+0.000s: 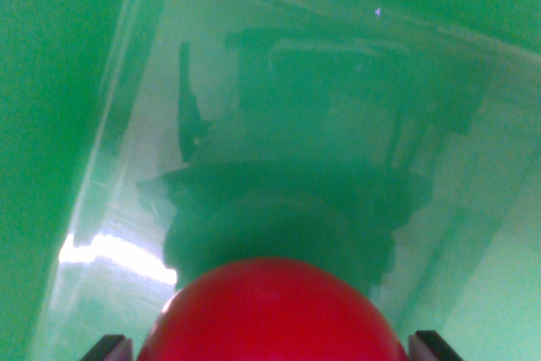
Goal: Pick fruit
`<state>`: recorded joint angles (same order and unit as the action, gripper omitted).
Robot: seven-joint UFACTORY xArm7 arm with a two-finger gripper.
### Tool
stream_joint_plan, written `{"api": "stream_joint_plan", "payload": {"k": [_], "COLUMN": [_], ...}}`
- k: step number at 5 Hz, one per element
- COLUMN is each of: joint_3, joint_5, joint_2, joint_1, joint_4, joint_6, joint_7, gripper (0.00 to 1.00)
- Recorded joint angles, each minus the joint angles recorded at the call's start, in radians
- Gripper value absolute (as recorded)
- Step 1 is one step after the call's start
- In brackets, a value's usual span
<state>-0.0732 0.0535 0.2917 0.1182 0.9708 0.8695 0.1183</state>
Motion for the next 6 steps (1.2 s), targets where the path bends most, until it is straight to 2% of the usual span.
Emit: {"api": "stream_joint_plan", "payload": {"k": [1, 2, 3, 4, 5, 6], "joint_3": [0.000, 0.000, 0.000, 0.000, -0.001, -0.001], "joint_5": [-0.0006, -0.0006, -0.0013, -0.0013, -0.0022, -0.0022], "joint_2": [-0.005, -0.005, -0.010, -0.010, -0.018, -0.018], "joint_1": [-0.0001, -0.0001, -0.0002, -0.0002, -0.0003, -0.0003], "joint_4": [0.011, 0.011, 0.025, 0.025, 0.043, 0.043], "joint_6": [0.016, 0.016, 0.035, 0.035, 0.061, 0.061], "joint_7": [0.001, 0.001, 0.001, 0.001, 0.002, 0.002], "gripper": [1.00, 1.00, 1.00, 1.00, 1.00, 1.00]}}
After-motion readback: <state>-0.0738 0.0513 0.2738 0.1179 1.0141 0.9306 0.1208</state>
